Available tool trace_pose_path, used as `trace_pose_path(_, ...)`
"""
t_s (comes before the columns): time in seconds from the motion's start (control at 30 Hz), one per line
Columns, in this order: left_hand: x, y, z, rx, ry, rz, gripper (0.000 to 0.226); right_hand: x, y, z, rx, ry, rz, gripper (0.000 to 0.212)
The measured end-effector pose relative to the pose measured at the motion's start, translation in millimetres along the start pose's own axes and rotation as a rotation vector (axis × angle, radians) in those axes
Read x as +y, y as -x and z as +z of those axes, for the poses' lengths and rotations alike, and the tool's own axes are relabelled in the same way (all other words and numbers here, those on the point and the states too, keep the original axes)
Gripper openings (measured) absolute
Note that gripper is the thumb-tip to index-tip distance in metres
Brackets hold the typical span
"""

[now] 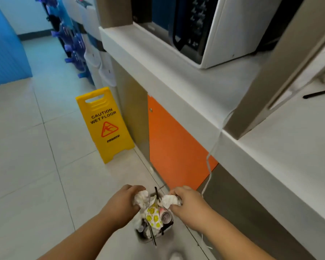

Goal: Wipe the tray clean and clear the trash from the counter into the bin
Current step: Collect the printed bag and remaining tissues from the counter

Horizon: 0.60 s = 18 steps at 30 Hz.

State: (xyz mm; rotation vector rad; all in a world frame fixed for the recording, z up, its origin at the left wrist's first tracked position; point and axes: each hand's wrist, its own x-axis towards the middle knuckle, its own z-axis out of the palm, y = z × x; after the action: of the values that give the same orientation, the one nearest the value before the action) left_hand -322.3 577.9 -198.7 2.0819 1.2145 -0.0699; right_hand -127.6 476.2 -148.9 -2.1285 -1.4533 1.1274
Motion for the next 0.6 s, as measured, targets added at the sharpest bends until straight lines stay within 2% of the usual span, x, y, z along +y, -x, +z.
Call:
trace_pose_path(0.2, -48, -40, 60, -0.001, 0.041, -0.068, 0.049, 57, -62, 60, -0.059, 0.017, 0.104, 0.031)
trace_pose_path(0.33, -84, -70, 104, 0.033, -0.039, -0.101, 0.049, 99, -106, 109, -0.065, -0.009, 0.182, 0.027)
trace_pose_path(0.6, -149, -129, 174, 0.004, -0.091, -0.162, 0.049, 167, -188, 191, -0.022, 0.017, 0.147, 0.029)
